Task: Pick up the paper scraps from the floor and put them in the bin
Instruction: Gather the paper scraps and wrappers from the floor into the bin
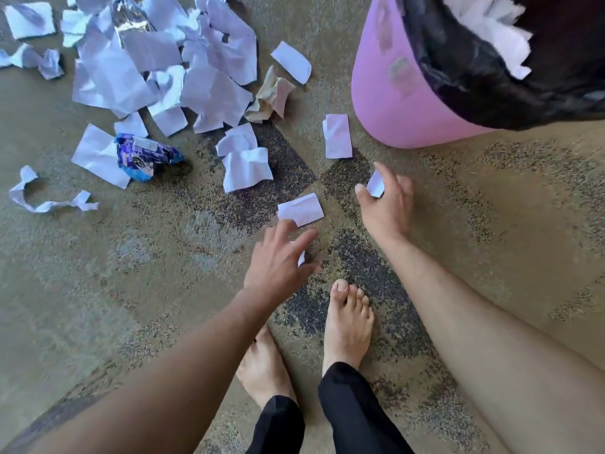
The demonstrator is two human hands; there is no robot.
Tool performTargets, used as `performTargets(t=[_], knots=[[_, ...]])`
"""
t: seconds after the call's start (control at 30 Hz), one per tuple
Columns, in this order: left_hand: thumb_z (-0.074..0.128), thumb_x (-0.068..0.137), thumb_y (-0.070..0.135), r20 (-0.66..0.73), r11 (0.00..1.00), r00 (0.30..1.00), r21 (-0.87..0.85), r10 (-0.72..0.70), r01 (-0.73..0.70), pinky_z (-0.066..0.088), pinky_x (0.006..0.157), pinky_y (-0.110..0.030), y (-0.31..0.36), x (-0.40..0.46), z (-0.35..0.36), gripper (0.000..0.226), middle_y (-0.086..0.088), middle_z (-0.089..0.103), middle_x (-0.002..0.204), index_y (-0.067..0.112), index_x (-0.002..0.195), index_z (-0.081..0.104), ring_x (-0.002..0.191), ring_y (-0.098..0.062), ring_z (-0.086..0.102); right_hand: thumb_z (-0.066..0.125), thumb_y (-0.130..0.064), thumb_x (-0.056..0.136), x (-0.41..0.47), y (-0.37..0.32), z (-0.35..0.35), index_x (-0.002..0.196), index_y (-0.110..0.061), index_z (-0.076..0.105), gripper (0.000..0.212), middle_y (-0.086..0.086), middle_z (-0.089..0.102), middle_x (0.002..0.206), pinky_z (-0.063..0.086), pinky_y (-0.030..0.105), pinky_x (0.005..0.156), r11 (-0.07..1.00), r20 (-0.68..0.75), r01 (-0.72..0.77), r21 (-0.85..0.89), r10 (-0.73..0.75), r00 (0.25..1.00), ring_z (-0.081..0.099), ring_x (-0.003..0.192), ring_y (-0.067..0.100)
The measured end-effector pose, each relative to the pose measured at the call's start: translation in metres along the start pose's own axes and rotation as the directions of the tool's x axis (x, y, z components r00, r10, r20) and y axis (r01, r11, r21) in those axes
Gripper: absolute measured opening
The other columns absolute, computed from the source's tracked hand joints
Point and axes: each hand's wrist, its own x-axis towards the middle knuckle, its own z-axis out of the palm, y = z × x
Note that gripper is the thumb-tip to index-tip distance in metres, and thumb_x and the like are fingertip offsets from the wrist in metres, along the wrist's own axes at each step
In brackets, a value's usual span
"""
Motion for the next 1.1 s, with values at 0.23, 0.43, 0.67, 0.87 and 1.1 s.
performTargets(t=[0.23, 0.43, 0.67, 0.87, 1.1], knots=[[0.064, 0.084, 0.000, -0.049, 0.998, 0.997, -0.019, 0.064, -0.065, 0.053, 0.074, -0.043, -0.008, 0.004, 0.023, 0.030, -0.013, 0.054, 0.109, 0.011, 0.111, 0.060, 0.096, -0.034, 0.052, 0.064, -0.009, 0.088, 0.008, 0.005, 0.015, 0.104, -0.020, 0.068, 0.020, 0.004, 0.057, 0.112, 0.031, 0.018, 0.072, 0.985, 0.005, 0.113, -0.127, -0.114, 0.994, 0.053, 0.099, 0.017], [0.040, 0.085, 0.004, -0.238, 0.959, 0.970, -0.283, -0.037, -0.033, 0.047, 0.074, -0.044, 0.003, 0.013, -0.003, 0.031, -0.016, 0.058, 0.093, 0.004, 0.111, 0.057, 0.084, -0.034, 0.054, 0.057, -0.003, 0.089, 0.000, -0.018, 0.015, 0.114, -0.012, 0.066, 0.028, 0.006, 0.059, 0.115, 0.028, 0.012, 0.076, 0.953, -0.054, 0.295, -0.073, -0.299, 0.953, 0.054, 0.101, 0.017], [0.062, 0.083, 0.058, -0.193, 0.993, 0.978, 0.072, -0.078, 0.093, 0.042, 0.081, -0.043, -0.004, 0.055, -0.015, 0.068, -0.010, 0.049, 0.123, 0.015, 0.133, 0.046, 0.102, -0.031, 0.051, 0.062, -0.042, 0.088, 0.035, -0.050, 0.037, 0.136, -0.014, 0.046, 0.058, 0.006, 0.047, 0.137, 0.045, 0.039, 0.093, 0.897, 0.021, 0.313, -0.311, -0.323, 0.946, 0.045, 0.121, 0.029], [0.061, 0.091, 0.037, -0.114, 0.996, 0.993, 0.078, -0.032, 0.041, 0.039, 0.082, -0.040, -0.002, 0.059, -0.006, 0.034, -0.006, 0.057, 0.109, 0.015, 0.116, 0.052, 0.104, -0.030, 0.051, 0.062, -0.026, 0.091, 0.046, -0.064, 0.049, 0.132, -0.016, 0.048, 0.044, 0.011, 0.047, 0.134, 0.043, 0.037, 0.092, 0.882, -0.009, 0.263, -0.390, -0.290, 0.957, 0.042, 0.121, 0.031], [0.060, 0.094, 0.031, -0.051, 0.857, 0.960, -0.465, -0.275, 0.221, 0.044, 0.060, -0.040, 0.001, 0.033, -0.029, 0.028, -0.005, 0.059, 0.077, 0.014, 0.082, 0.041, 0.075, -0.031, 0.058, 0.053, 0.000, 0.088, 0.032, -0.047, 0.027, 0.117, -0.016, 0.065, 0.035, 0.012, 0.063, 0.104, 0.032, 0.023, 0.058, 0.911, 0.083, 0.359, -0.204, -0.349, 0.933, 0.055, 0.085, 0.024]])
